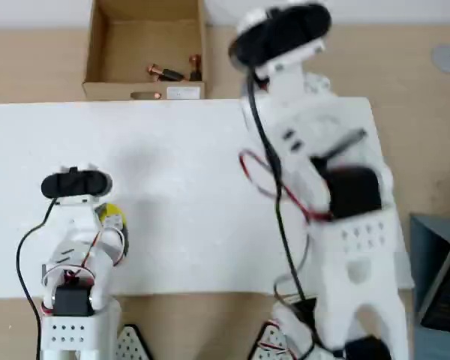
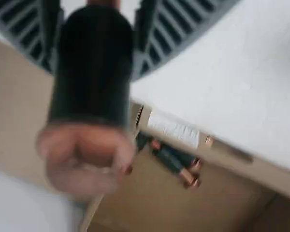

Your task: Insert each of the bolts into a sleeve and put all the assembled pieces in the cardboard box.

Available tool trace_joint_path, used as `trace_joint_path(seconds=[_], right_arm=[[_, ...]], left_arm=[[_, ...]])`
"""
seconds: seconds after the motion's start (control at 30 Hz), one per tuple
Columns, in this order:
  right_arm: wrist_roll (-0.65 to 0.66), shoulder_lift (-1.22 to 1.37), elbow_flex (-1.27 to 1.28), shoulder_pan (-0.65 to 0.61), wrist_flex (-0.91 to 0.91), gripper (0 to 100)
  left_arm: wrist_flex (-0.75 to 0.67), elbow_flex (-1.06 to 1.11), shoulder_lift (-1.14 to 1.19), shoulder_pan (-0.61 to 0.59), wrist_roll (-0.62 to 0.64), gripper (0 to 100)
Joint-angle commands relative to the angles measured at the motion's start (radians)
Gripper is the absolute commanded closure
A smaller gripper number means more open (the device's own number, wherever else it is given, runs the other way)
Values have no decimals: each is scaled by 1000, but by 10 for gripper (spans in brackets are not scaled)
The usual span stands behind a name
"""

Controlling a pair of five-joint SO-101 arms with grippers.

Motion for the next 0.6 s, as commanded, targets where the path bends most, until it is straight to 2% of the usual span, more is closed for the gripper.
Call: trace_joint_path(seconds=[0.0,0.37,0.57], right_arm=[[6,102,-122,-16,-129,990],[6,483,-239,-53,-566,990],[6,676,-323,-114,-646,990]], left_arm=[[-18,11,-8,-12,-8,998],[-18,11,-8,-12,-8,998],[-18,11,-8,-12,-8,998]])
